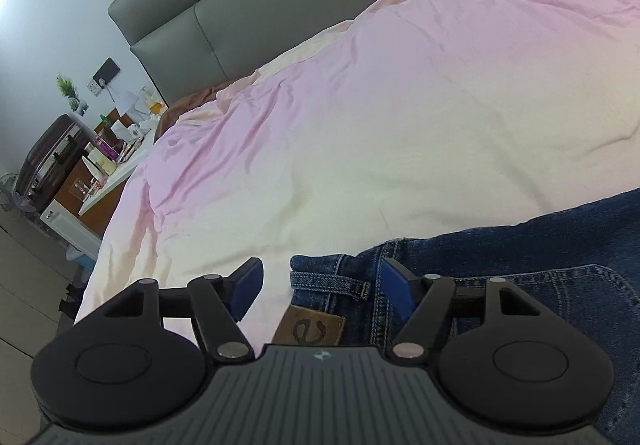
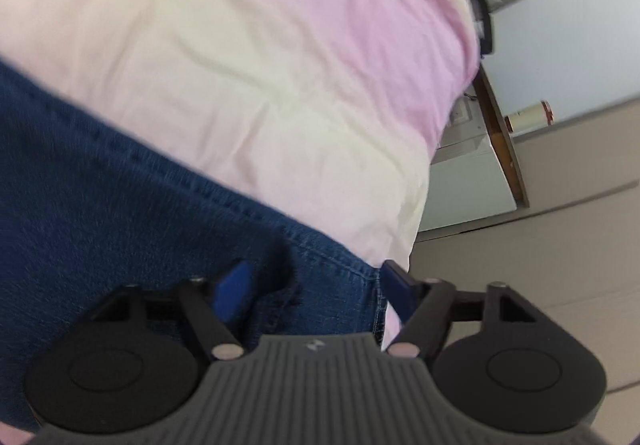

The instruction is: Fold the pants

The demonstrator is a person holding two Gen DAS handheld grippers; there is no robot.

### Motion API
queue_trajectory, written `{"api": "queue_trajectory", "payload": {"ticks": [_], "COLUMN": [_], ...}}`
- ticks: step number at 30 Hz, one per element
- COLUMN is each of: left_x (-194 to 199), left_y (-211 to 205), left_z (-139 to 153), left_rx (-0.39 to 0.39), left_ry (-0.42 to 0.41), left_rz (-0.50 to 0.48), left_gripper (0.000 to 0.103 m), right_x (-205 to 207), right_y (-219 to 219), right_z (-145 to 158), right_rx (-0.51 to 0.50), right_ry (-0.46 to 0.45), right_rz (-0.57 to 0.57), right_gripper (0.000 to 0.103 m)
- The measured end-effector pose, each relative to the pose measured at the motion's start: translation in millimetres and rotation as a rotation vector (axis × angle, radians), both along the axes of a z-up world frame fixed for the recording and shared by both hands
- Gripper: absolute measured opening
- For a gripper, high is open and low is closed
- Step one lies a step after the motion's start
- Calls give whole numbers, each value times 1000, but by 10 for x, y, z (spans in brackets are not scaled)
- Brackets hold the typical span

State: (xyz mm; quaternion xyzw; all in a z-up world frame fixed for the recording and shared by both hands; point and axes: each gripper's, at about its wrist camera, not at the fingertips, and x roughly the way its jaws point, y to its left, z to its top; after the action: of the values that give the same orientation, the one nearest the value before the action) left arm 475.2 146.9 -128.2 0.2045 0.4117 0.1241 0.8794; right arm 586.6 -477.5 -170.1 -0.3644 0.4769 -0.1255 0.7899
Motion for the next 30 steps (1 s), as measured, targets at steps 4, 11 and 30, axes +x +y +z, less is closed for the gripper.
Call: {"api": "queue_trajectory", "payload": {"ticks": [4,11,30], "left_x": [-297,-886,-1170], "left_y": [-167,-960,-2024], "left_z": [281,324,-429], "left_rx": [-101,-228,-296], "left_ry": [-25,69,244], "left_rz": [-24,-179,-211], "left_gripper": [79,74,62], "right_x": [-281,-1241,-1135], "right_y": [-105,-289,-1237], "right_z": [488,834,432], "right_rx": [162,340,262], "right_ry": [-102,-186,-178], "right_rz": [-32,-32,-71], "right_gripper": [69,70,0]}}
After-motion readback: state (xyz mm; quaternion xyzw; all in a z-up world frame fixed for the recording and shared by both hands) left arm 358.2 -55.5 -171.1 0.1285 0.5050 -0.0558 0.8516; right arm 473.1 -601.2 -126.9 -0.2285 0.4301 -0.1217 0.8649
